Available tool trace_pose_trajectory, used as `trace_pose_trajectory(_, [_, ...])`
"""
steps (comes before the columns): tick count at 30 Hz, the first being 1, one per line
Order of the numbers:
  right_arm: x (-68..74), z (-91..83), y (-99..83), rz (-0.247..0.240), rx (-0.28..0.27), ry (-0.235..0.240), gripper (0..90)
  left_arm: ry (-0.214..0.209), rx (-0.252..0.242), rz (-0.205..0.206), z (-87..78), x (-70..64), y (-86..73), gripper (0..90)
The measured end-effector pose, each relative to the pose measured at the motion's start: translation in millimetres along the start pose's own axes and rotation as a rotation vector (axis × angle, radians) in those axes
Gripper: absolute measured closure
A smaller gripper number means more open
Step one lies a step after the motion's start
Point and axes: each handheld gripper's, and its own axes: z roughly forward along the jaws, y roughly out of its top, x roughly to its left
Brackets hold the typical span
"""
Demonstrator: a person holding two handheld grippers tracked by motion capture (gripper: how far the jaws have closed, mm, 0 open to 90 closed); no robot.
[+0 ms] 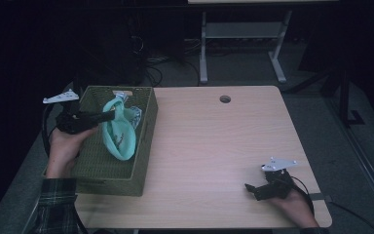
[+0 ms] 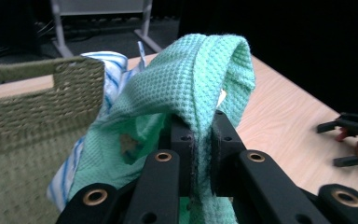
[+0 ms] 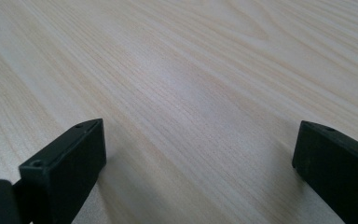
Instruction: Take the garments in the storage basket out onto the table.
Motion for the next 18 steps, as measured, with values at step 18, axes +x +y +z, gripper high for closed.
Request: trace_pose_trajectory(18, [0.1,0.0,0.0,0.001,0.0,0.0,2.4,-0.107,-0.059,0.092,3.6,-40.9,34.7,82.0])
